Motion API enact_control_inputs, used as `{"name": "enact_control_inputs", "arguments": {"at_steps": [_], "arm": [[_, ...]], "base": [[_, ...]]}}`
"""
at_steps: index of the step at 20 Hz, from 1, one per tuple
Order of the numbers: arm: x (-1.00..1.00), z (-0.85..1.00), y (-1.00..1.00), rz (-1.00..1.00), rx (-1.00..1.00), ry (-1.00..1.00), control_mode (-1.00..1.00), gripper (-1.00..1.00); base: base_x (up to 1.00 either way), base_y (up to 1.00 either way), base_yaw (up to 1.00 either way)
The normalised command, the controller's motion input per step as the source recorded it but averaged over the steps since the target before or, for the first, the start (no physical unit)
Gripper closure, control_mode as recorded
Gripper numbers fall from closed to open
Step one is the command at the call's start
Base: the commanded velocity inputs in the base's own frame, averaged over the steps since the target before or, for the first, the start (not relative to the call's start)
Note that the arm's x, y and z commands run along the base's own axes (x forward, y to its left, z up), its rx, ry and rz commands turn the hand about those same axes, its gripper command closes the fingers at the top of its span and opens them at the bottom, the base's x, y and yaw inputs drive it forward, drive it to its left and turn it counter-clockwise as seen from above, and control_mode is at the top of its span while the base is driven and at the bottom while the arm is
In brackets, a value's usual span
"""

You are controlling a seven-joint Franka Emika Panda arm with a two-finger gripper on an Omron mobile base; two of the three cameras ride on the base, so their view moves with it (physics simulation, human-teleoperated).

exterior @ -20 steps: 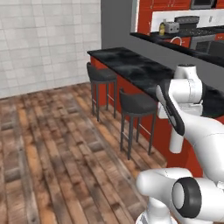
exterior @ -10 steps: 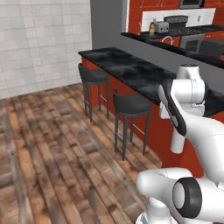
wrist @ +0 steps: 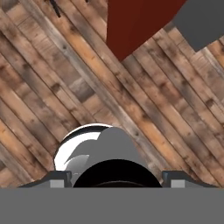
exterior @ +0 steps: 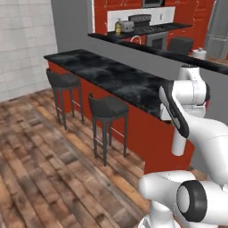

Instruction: Move the drinks to the dining counter.

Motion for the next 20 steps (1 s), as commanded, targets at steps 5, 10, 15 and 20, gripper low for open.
{"name": "enact_control_inputs", "arguments": {"at_steps": [5, 10, 15, 20], "arm": [[0.00, 0.00, 0.00, 0.00, 0.00, 0.00, 1.00, 1.00], [0.00, 0.00, 0.00, 0.00, 0.00, 0.00, 1.00, 1.00], [0.00, 0.00, 0.00, 0.00, 0.00, 0.00, 1.00, 1.00], [0.00, 0.00, 0.00, 0.00, 0.00, 0.00, 1.00, 1.00]], "base": [[-0.21, -0.24, -0.38], [-0.02, -0.11, -0.37], [0.04, -0.04, -0.40], [0.36, 0.00, -0.40]]}}
